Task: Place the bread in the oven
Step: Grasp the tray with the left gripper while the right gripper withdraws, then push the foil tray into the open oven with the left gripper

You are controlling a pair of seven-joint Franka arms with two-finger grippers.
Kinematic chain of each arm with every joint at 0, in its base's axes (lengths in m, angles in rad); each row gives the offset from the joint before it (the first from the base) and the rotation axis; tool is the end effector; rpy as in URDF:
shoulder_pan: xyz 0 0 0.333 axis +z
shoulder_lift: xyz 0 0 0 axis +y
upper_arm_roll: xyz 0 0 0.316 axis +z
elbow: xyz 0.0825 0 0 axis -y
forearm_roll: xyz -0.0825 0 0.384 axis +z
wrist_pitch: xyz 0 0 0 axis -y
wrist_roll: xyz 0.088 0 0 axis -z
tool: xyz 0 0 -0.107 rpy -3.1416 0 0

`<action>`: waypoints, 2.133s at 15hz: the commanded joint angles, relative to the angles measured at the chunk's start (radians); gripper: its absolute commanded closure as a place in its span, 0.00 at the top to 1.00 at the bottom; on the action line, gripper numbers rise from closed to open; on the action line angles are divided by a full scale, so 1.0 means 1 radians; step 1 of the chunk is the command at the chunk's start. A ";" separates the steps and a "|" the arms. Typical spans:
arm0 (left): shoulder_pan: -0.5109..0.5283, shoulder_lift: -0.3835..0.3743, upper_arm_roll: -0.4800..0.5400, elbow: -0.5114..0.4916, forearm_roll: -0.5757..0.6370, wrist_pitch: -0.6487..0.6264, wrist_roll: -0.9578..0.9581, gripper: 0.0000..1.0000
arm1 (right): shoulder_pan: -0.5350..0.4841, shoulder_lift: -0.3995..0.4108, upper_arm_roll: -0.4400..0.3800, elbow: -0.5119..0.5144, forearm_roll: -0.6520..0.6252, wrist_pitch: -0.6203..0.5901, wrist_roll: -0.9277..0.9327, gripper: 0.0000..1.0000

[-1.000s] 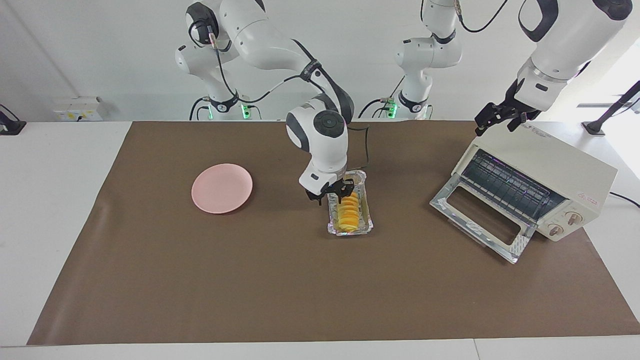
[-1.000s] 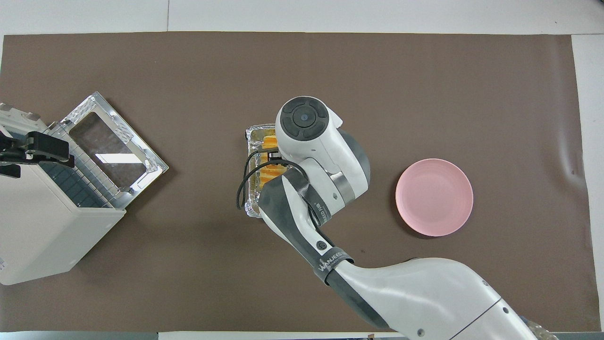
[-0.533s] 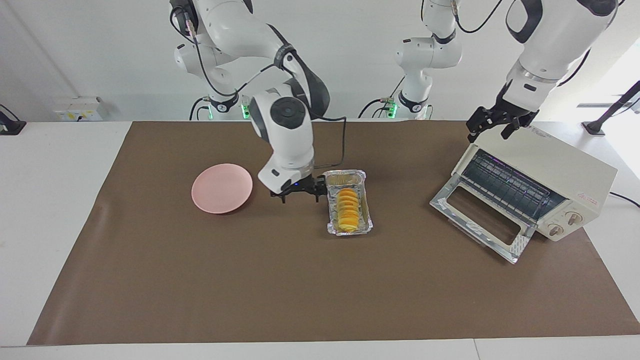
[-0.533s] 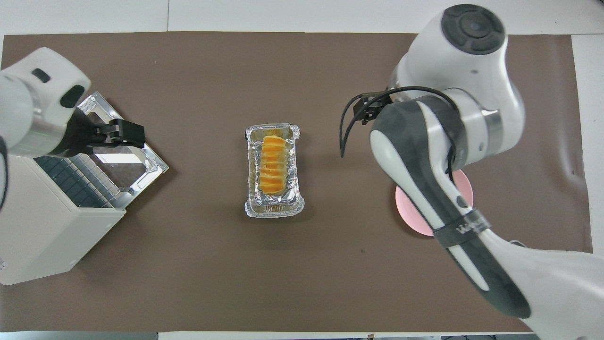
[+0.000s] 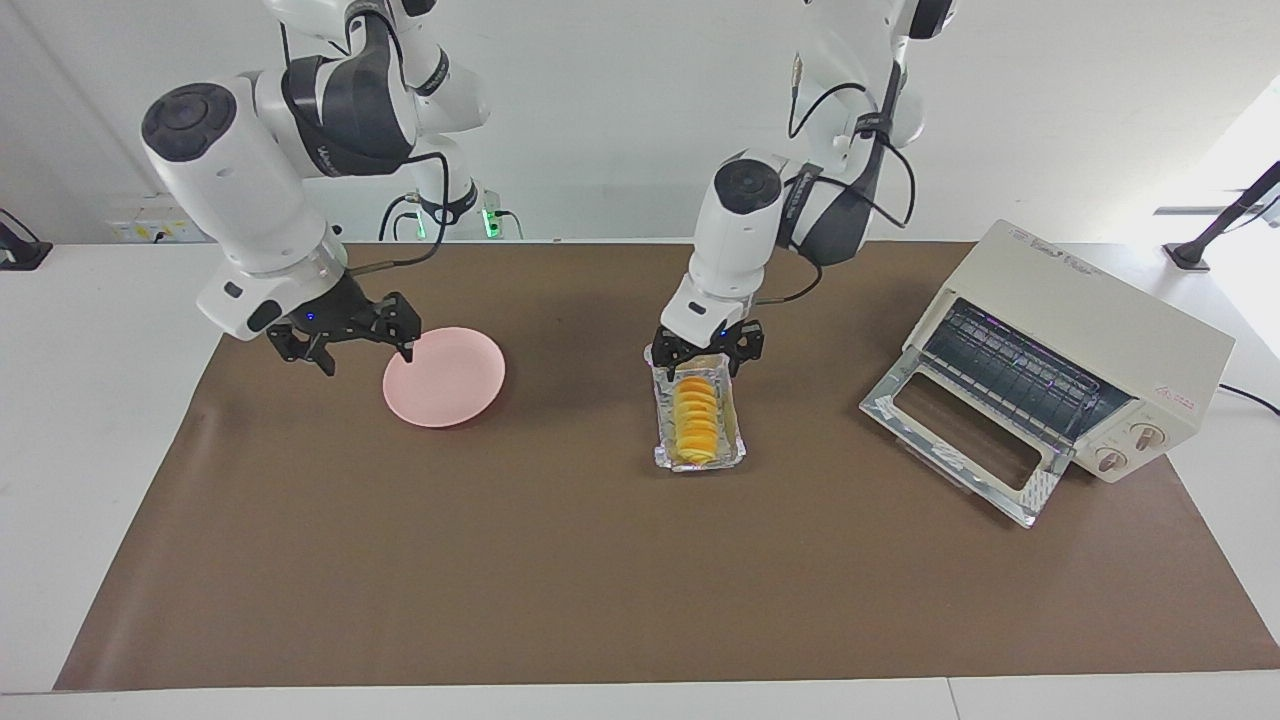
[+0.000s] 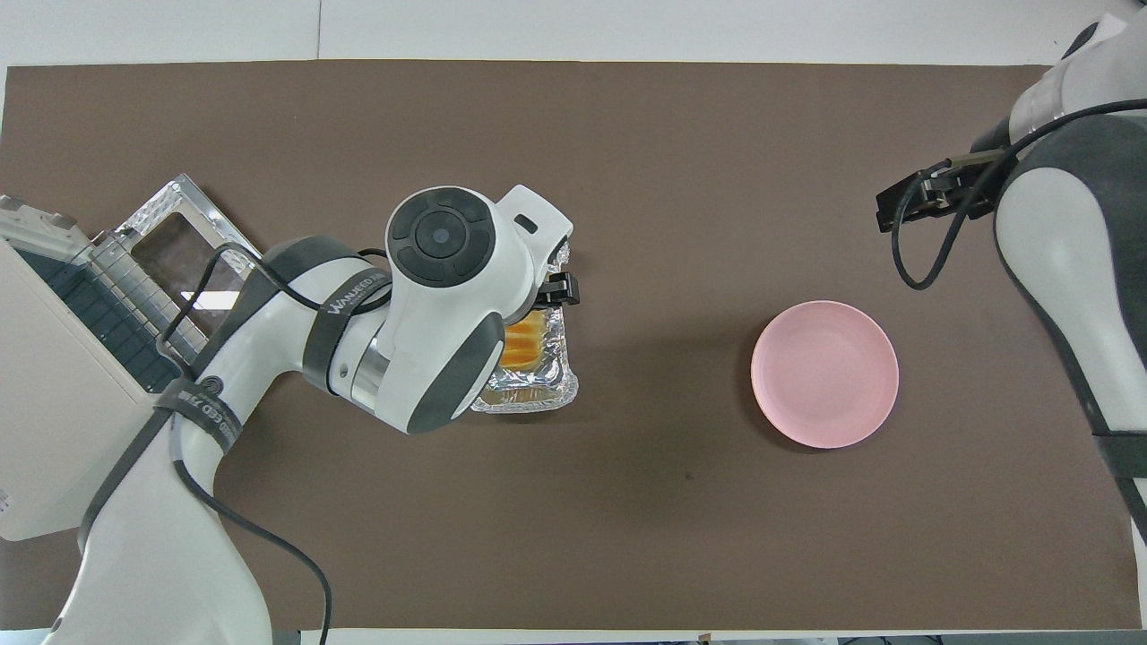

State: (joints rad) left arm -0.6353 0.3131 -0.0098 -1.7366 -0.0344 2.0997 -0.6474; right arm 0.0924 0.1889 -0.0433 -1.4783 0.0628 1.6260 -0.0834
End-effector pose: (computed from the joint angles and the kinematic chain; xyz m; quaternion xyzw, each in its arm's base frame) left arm 0.5170 -0.3905 0.4021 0.9995 0.0097 0.0100 0.0283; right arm 0.6129 0.0389 0.5628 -0.9974 -0.0641 0.0200 0.0276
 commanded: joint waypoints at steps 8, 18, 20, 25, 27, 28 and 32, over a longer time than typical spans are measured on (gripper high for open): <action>-0.084 0.133 0.019 0.015 -0.010 0.125 -0.092 0.72 | -0.072 -0.232 0.016 -0.114 -0.049 -0.170 -0.007 1.00; -0.046 0.135 0.036 0.093 -0.035 -0.033 -0.143 0.00 | -0.157 -0.267 0.115 -0.174 -0.087 -0.132 -0.012 1.00; 0.043 0.132 0.036 0.181 -0.039 -0.107 -0.141 0.00 | -0.157 -0.267 0.114 -0.154 -0.081 -0.104 -0.007 1.00; 0.259 0.071 0.054 0.203 -0.052 -0.193 -0.144 0.00 | -0.158 -0.272 0.112 -0.155 -0.069 -0.109 -0.006 1.00; 0.299 0.058 0.130 0.203 -0.053 -0.254 -0.140 0.00 | -0.158 -0.273 0.111 -0.155 -0.054 -0.106 -0.004 1.00; 0.311 0.043 0.169 0.196 -0.053 -0.279 -0.130 0.00 | -0.157 -0.273 0.111 -0.157 -0.049 -0.106 0.002 1.00; 0.388 0.008 0.212 0.177 -0.052 -0.362 -0.046 0.00 | -0.157 -0.275 0.109 -0.157 -0.041 -0.107 0.007 1.00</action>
State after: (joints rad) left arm -0.2748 0.3608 0.2016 -1.5268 -0.0709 1.7773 -0.7257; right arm -0.0436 -0.0723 0.0548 -1.6259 -0.0002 1.5101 -0.0818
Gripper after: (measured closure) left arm 0.982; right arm 0.000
